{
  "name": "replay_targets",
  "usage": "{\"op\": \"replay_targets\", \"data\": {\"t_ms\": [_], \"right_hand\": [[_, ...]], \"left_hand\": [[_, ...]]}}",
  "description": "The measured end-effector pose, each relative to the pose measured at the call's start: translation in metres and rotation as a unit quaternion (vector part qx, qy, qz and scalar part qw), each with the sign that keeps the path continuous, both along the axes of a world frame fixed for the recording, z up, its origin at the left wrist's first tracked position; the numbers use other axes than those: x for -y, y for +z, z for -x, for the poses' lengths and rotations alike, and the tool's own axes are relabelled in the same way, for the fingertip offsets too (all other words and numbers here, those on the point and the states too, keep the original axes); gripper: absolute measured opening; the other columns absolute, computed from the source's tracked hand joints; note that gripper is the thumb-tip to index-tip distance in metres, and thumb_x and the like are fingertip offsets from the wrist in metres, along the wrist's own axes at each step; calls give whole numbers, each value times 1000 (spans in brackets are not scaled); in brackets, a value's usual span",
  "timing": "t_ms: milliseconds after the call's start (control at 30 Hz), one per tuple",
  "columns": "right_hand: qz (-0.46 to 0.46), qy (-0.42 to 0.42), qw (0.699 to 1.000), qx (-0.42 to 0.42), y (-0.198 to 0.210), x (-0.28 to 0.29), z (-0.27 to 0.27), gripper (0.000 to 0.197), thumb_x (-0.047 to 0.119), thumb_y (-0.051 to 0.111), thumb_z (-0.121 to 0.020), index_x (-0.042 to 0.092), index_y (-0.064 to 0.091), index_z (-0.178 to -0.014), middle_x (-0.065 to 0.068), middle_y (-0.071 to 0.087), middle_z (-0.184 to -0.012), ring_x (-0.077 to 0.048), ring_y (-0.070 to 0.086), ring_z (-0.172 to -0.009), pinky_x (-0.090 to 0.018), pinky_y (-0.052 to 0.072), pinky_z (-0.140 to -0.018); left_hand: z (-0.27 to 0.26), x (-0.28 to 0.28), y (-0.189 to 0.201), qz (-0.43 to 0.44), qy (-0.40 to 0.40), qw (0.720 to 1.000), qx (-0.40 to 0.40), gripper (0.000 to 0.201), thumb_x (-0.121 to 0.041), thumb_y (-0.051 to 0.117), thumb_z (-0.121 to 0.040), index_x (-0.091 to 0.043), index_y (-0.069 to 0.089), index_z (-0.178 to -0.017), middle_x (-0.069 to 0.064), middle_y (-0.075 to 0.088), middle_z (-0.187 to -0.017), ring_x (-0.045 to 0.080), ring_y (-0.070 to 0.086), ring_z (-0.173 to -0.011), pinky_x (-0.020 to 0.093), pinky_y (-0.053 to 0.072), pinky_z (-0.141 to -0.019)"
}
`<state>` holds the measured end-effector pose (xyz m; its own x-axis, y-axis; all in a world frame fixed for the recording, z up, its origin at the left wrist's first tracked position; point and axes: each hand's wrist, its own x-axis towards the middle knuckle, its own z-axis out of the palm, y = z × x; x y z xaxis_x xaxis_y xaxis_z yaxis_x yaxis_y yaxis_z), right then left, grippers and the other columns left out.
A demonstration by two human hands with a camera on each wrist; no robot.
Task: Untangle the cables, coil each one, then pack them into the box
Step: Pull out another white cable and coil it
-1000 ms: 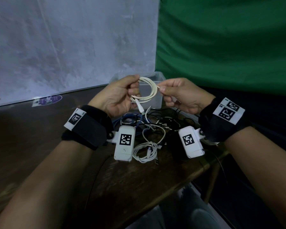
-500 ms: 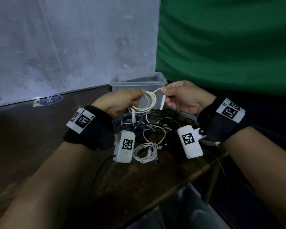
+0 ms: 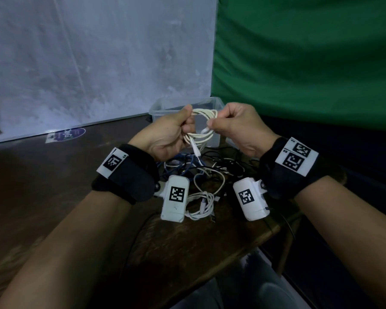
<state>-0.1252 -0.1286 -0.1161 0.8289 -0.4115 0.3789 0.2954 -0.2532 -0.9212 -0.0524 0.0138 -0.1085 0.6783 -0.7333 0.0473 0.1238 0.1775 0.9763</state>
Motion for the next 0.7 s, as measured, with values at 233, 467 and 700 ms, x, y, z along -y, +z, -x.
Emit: {"op": "replay_targets", "data": {"t_ms": [233,467,700], "right_hand": [[-98,114,989,17,7,0,3,32,-7,66,-79,14,44,-71,-11,68,-67,-20,66,-65,-26,39,-59],[-163,188,967,-49,14,5,9,11,24,52,-94,14,53,-98,-1,74,-80,-9,66,-67,-20,33,-52],[-90,182,976,-81,12,2,8,14,13,51,-94,8,63,-99,0,69,-70,-9,55,-59,-18,30,-49]], "left_hand": [[0,-1,1,29,-3,999,-27,41,-41,32,-101,-20,38,-66,-10,33,-45,7,32,-48,23,30,-59],[0,-3,4,46,-23,998,-46,41,-41,32,-100,-18,41,-68,-8,35,-45,13,43,-63,25,40,-60],[2,-7,9,35,-15,998,-53,39,-39,36,-99,-17,43,-67,-7,34,-45,13,38,-58,21,45,-55]]}}
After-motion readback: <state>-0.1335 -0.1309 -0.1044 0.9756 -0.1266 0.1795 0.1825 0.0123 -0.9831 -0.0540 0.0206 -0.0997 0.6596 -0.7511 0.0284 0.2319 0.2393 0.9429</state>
